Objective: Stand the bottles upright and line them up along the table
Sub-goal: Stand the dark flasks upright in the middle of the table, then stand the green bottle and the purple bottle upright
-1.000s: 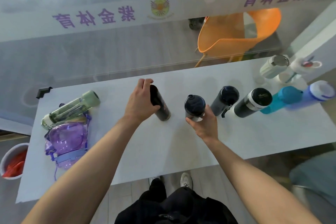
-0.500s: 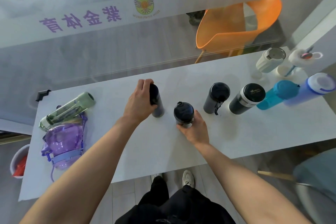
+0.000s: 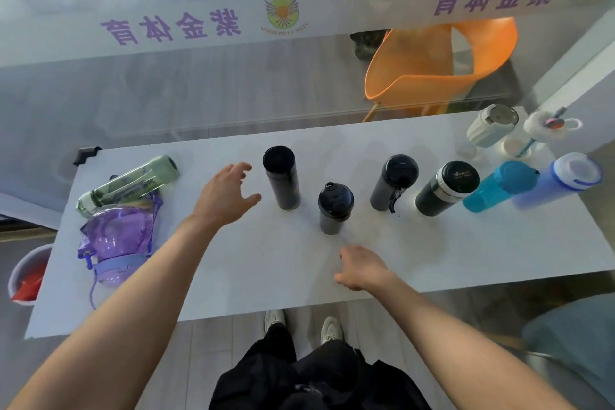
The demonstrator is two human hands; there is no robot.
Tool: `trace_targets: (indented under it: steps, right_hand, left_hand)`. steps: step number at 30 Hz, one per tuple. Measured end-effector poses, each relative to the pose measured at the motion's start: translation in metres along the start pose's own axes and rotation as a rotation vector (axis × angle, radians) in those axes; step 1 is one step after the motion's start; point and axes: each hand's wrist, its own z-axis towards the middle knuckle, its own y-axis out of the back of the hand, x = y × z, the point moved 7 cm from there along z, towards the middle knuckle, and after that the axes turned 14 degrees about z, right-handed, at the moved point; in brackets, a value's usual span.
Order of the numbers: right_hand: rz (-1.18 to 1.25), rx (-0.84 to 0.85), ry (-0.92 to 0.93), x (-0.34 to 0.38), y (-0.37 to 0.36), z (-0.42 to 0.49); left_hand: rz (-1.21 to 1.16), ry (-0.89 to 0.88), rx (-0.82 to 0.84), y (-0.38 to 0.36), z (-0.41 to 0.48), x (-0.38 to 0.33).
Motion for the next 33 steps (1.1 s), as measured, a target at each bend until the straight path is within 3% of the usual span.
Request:
trace_targets:
  steps: [6,11,17,21,26,30,33]
  right_hand:
    - [-0.199,0.057,0.194,0.104,-0.014,0.018]
    - [-0.197,0.044,0.347,0.214,-0.034,0.035]
    - [-0.147,-0.060,0.493,0.348,-0.053,0.065]
    - [-0.103,-0.146,0.472,0.423,-0.053,0.092]
    - [-0.149,-0.292,0.514,0.492,-0.041,0.133]
    - [-0.268,-0.279,0.592,0.542,-0.052,0.162]
    - [-0.365,-0.210,0.541,0.551,-0.065,0.182]
  left_hand:
    - [0.069,0.163,0.156,-0.005,-0.061,0.093]
    - [0.040,0.333,0.095,0.010,-0.103,0.189]
    - [0.023,0.413,-0.009,0.028,-0.106,0.307]
    - [0.039,0.395,0.003,0.031,-0.074,0.379]
    - [0.100,0.365,0.145,0.033,-0.034,0.424]
    - [0.064,0.305,0.222,0.007,-0.004,0.448]
    - [0.092,0.217,0.307,-0.022,0.018,0.456]
